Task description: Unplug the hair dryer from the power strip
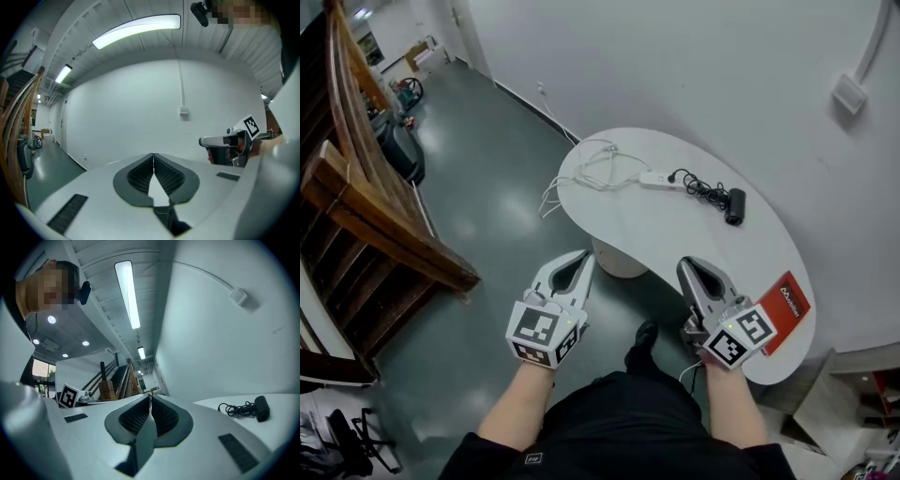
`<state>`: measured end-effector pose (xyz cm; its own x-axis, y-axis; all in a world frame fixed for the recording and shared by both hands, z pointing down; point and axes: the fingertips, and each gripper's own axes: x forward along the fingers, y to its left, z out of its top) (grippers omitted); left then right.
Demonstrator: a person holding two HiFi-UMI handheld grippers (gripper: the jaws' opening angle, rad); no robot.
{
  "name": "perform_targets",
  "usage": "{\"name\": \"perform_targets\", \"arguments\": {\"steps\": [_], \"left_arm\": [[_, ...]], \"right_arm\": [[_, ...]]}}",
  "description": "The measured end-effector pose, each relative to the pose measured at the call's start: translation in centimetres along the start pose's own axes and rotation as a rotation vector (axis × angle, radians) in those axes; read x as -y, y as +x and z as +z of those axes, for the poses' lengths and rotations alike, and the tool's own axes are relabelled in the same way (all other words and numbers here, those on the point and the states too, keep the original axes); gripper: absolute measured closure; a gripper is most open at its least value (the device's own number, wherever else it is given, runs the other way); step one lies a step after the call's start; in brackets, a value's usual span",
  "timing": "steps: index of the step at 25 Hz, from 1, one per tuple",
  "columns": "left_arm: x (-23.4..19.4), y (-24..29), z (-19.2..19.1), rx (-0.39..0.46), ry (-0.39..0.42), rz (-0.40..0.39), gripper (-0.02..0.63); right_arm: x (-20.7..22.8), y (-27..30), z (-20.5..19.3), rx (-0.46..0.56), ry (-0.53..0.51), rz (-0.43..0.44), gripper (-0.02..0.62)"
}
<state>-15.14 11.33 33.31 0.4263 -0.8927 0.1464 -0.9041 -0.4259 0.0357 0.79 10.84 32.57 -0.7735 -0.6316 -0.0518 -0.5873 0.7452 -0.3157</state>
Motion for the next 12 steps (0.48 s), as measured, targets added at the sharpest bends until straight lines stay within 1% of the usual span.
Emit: {"name": "perform_targets", "arguments": {"steps": [3,7,12], "left_arm": [[-0.5,4.9,0.9,-0.004,-0.011,-0.007,0.592],[-1.0,10.3,2.8,0.001,0.010,-0.013,0.592],[-1.7,17.0,3.5,-0.010,0.011,-0.006,0.592]], "right_arm": [[4.4,2.0,1.6,-0.005,-0.003,0.004,0.558],[9.4,4.1,3.9,-0.002,-0.005,0.004,0.558],[15.4,6.2,5.1,-0.009,0.004,0.005,0.557]]}}
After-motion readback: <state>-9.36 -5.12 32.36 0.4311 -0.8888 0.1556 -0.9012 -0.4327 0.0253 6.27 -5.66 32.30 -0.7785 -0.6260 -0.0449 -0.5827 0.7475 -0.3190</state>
